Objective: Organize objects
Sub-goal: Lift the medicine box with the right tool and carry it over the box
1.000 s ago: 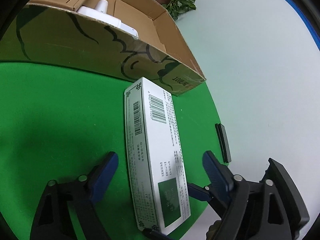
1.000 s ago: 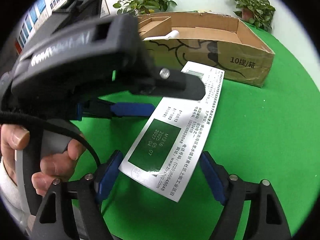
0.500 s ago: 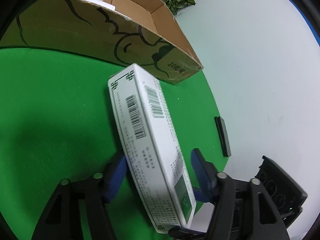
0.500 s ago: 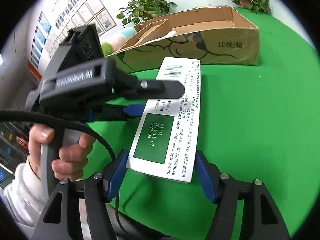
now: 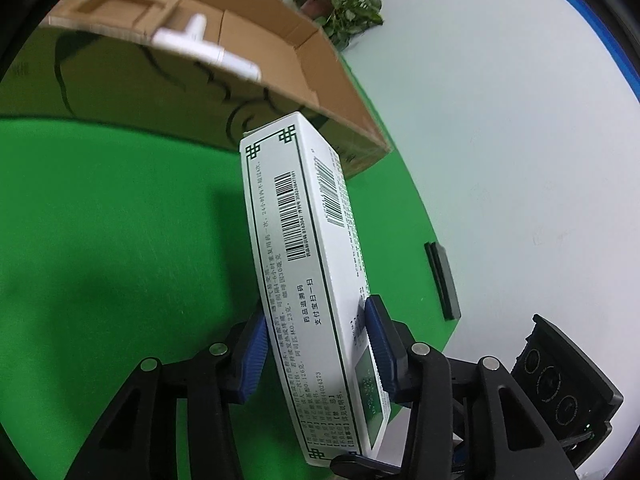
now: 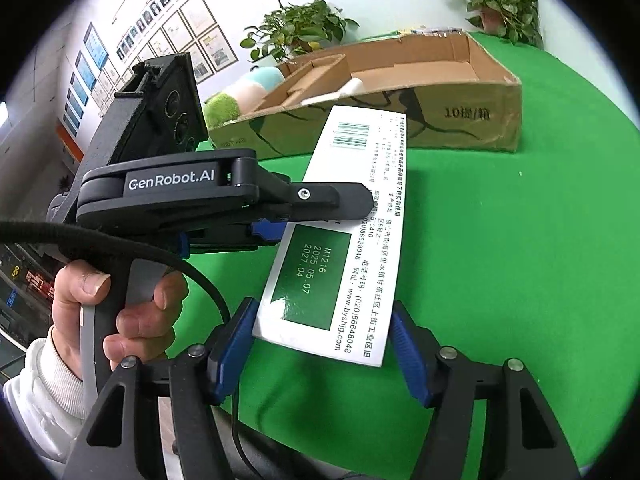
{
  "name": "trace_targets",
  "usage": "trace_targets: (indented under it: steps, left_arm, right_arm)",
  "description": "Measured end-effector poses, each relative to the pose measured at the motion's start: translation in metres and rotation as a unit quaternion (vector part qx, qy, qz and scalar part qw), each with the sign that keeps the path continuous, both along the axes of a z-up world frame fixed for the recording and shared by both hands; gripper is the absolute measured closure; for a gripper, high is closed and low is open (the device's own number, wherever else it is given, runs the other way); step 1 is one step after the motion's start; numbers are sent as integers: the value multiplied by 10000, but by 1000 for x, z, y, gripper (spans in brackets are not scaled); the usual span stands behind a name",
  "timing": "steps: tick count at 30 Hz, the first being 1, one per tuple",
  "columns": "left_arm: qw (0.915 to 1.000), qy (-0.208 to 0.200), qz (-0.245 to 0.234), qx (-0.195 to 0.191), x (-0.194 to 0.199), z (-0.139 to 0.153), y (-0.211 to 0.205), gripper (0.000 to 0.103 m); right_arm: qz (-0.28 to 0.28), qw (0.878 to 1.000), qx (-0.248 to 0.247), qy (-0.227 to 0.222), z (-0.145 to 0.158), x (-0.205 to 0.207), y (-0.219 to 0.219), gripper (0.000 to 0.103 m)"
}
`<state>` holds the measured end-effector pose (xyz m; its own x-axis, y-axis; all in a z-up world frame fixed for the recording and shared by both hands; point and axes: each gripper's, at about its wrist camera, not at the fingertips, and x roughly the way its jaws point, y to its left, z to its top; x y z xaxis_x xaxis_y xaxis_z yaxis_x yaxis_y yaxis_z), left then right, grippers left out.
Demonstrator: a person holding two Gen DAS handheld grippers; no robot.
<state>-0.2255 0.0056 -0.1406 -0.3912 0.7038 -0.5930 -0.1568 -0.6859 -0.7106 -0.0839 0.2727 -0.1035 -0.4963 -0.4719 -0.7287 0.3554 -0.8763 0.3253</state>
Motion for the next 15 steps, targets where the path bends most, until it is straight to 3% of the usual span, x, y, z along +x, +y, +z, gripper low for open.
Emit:
trace_targets:
  steps: [7, 10, 15]
  left_arm:
    - [9977, 614, 96, -261, -2, 46, -9, 61]
    - [9961, 801, 89, -371, -6, 61, 6, 62]
    - [9931, 1079, 9, -470, -29, 89, 9, 62]
  right_arm:
    - [39, 9988, -38, 479, 24, -1, -15, 39]
    - [26, 9979, -83, 640, 34, -1, -16, 39]
    - [-105, 9967, -143, 793, 47, -10, -13, 40]
